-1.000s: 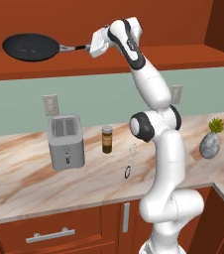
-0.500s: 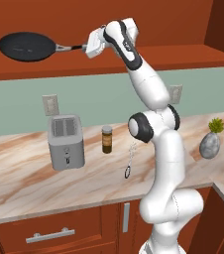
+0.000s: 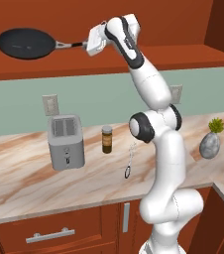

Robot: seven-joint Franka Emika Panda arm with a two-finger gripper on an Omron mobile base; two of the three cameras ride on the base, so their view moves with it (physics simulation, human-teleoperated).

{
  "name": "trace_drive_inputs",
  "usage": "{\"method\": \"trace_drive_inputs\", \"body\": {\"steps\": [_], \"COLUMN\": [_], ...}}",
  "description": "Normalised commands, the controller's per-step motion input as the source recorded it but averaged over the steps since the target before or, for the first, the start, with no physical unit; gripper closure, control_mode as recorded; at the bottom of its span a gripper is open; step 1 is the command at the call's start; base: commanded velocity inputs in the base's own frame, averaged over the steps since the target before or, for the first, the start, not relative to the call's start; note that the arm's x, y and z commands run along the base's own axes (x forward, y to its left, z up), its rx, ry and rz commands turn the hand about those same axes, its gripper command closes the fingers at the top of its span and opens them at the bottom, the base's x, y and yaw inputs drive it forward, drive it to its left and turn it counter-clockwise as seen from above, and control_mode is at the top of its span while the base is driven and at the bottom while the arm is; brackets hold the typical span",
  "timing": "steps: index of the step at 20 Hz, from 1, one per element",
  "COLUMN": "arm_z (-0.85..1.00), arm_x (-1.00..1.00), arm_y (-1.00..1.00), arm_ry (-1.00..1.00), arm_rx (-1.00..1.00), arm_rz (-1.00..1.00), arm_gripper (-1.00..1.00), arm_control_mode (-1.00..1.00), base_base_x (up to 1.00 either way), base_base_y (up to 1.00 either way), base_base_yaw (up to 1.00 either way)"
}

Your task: Pick the pan from the cabinet and place it on the stove. Then turn on the stove burner for the pan.

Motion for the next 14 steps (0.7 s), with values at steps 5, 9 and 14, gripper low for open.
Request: {"method": "trace_drive_inputs", "body": {"steps": [5,9,14], "arm_z": [0.01,0.0,-0.04], "arm_x": [-0.55,-0.79,-0.88], "arm_y": [0.0,0.0,0.0], "arm_ry": [-0.05,-0.09,-0.13], "arm_rx": [0.0,0.01,0.04], "arm_rz": [0.0,-0.04,-0.06], "arm_gripper": [1.0,1.0,1.0], "arm_control_mode": [-1.0,-1.0,-1.0], "base_base_x": [0.0,0.0,0.0], "base_base_y": [0.0,0.0,0.0], "base_base_yaw": [0.0,0.0,0.0]}}
